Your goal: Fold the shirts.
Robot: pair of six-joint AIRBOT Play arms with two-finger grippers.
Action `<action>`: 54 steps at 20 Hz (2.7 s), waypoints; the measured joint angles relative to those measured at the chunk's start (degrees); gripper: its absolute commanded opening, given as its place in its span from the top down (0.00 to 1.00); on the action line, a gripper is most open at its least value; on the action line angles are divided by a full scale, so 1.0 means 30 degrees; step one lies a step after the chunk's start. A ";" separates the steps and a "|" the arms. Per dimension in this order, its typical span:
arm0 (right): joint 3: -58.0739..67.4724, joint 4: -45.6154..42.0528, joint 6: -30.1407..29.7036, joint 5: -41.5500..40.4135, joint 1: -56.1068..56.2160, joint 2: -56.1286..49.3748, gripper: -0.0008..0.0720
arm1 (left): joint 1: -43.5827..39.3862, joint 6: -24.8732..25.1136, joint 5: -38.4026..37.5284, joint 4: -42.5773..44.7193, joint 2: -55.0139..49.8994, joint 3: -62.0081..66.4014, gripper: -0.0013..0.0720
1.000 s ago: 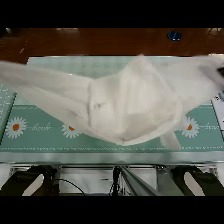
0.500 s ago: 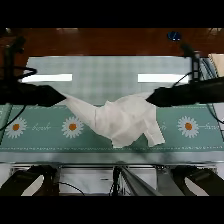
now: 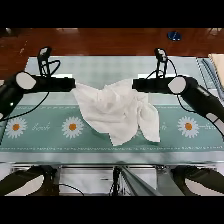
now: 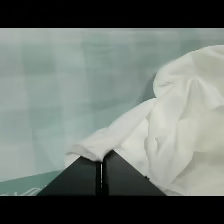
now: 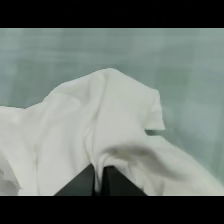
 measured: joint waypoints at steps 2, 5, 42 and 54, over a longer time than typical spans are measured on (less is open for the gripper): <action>-0.0022 -0.0051 -0.0015 -0.0539 0.0029 -0.0539 0.93 | -0.0015 0.0015 0.0444 -0.0517 -0.1064 -0.0022 0.74; 0.0073 -0.0051 -0.0066 -0.0794 -0.0022 -0.0656 0.61 | 0.0146 0.0051 0.0270 -0.1428 -0.1858 0.0160 0.16; -0.0831 -0.3934 -0.4379 1.0695 -1.1242 0.2703 0.17 | 0.0313 0.2375 -0.8196 -0.5974 -0.8801 0.1239 0.95; -0.0903 0.2565 -0.9952 1.2539 -1.1264 -0.1639 0.19 | 0.0386 0.3417 -1.2305 -0.5654 -0.9938 0.2863 0.95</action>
